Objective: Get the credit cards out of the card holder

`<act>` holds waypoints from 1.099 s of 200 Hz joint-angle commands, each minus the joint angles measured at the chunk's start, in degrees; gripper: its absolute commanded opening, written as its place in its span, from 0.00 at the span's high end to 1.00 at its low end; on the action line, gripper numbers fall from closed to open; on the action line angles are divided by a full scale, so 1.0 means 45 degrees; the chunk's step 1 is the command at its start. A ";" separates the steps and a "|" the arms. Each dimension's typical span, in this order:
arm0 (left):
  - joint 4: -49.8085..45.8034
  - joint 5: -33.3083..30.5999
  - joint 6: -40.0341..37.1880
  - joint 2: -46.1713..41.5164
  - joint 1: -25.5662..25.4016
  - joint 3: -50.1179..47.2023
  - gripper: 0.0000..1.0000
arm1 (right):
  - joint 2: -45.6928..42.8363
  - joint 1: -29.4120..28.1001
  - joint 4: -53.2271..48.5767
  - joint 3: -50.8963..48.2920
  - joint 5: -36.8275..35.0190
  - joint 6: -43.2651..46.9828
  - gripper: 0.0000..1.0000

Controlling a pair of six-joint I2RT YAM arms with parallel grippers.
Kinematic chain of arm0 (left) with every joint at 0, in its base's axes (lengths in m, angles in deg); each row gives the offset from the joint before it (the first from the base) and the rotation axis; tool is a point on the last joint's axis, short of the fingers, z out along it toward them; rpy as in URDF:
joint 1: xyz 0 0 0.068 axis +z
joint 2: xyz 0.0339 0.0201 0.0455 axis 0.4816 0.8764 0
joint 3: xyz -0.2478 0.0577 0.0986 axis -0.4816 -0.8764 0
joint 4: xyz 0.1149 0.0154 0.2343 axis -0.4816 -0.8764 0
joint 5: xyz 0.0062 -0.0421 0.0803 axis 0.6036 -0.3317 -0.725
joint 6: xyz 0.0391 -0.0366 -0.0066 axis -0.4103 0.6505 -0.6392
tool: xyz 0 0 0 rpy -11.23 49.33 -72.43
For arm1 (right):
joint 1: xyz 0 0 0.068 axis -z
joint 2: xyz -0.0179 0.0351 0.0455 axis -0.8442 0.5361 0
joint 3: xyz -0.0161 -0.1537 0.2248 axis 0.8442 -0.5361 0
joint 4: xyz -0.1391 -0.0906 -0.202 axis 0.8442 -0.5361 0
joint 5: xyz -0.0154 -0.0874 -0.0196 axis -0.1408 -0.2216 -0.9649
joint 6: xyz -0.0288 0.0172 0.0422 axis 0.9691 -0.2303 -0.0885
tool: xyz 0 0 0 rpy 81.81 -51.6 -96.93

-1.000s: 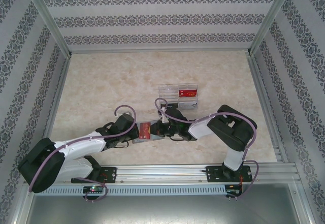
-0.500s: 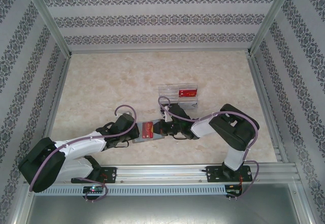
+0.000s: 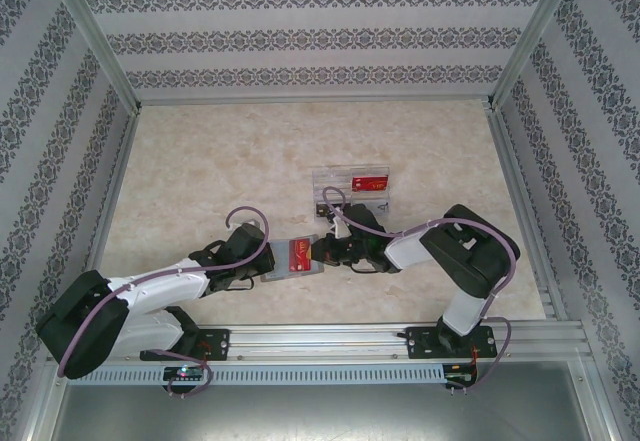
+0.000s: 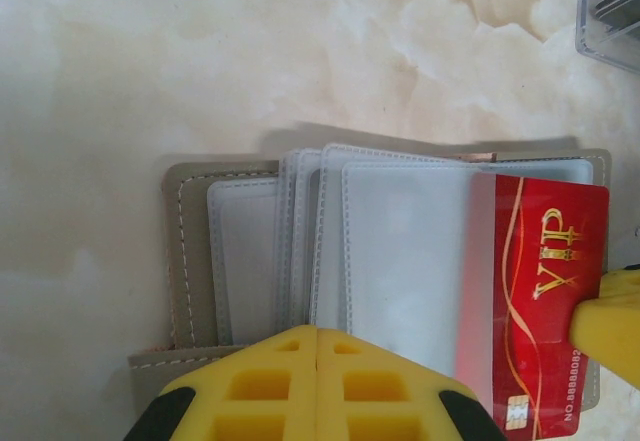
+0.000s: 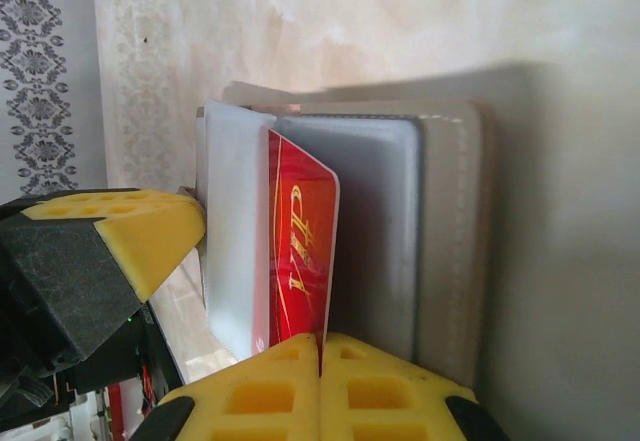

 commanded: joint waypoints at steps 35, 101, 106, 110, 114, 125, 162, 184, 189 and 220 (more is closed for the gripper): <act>-0.1376 0.0083 -0.0128 0.0310 0.0073 -0.0507 1.00 | -0.1136 0.0717 -0.0236 -0.0861 0.0107 0.0521 0.93; -0.2077 0.0092 -0.0332 -0.0752 0.0073 -0.0213 1.00 | -0.4420 0.0873 -0.3356 -0.0864 -0.0684 0.1957 0.95; -0.2217 0.0071 -0.0402 -0.0919 0.0072 -0.0152 1.00 | -0.4842 0.0871 -0.4032 -0.0743 -0.0942 0.2256 0.96; -0.2319 0.0054 -0.0443 -0.1091 0.0072 -0.0120 0.99 | -0.5213 0.0860 -0.4622 -0.0631 -0.1163 0.2535 0.96; -0.2434 0.0030 -0.0488 -0.1264 0.0073 -0.0067 0.97 | -0.5584 0.0845 -0.5233 -0.0496 -0.1454 0.2785 0.96; -0.2780 -0.0075 -0.0634 -0.1818 0.0073 0.0057 0.91 | -0.6666 0.0763 -0.6797 -0.0108 -0.2309 0.3579 0.98; -0.3780 -0.0477 -0.1297 -0.4192 0.0073 0.0389 0.25 | -0.9527 0.0537 -1.1277 0.1617 -0.5793 0.6310 1.00; -0.3948 -0.0698 -0.1806 -0.5469 0.0073 0.0261 0.00 | -1.0430 0.0436 -1.2338 0.2360 -0.7342 0.7907 1.00; -0.3936 -0.0699 -0.1944 -0.5701 0.0073 0.0207 0.00 | -1.0517 0.0420 -1.2537 0.2561 -0.7582 0.8214 1.00; -0.4048 -0.0701 -0.2711 -0.6868 0.0073 -0.0025 0.00 | -1.0038 -0.0175 -1.3821 0.4152 -0.8994 1.0659 1.00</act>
